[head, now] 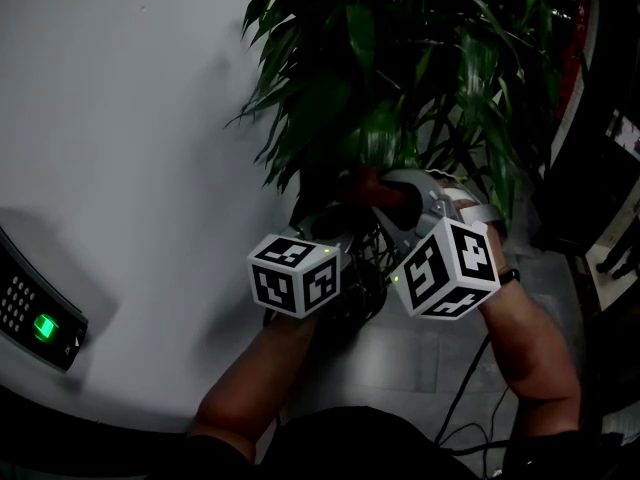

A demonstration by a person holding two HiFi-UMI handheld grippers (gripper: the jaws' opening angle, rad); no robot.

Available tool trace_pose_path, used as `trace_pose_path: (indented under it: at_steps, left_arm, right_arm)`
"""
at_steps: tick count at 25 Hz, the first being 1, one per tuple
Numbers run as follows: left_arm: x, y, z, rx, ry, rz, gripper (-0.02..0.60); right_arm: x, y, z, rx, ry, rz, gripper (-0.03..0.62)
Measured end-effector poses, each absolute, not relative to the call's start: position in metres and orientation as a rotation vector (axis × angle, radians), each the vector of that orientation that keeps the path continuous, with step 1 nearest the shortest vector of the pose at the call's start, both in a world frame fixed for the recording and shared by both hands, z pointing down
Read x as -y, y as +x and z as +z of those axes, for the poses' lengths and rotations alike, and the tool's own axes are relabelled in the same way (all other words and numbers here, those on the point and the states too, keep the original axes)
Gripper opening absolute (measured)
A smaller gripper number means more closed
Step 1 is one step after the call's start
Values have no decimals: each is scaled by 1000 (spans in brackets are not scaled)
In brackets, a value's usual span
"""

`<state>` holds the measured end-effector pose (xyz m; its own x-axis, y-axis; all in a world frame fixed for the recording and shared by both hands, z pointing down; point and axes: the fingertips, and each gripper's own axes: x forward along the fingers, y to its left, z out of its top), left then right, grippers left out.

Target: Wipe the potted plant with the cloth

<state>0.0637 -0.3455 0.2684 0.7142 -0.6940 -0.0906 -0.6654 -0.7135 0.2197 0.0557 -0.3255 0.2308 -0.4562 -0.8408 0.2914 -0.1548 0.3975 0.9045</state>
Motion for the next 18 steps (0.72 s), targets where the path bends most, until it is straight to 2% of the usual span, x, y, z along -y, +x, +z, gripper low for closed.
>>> trace_pose_path:
  at_steps: [7,18]
  left_arm:
    - [345,64,269,1094,2753,-246,18]
    - [344,66,268,1074,2757,-257,18]
  right_arm:
    - [342,65,173,1688,1040,-1296,72]
    - [399,67,150,1674,1084,-1219,72]
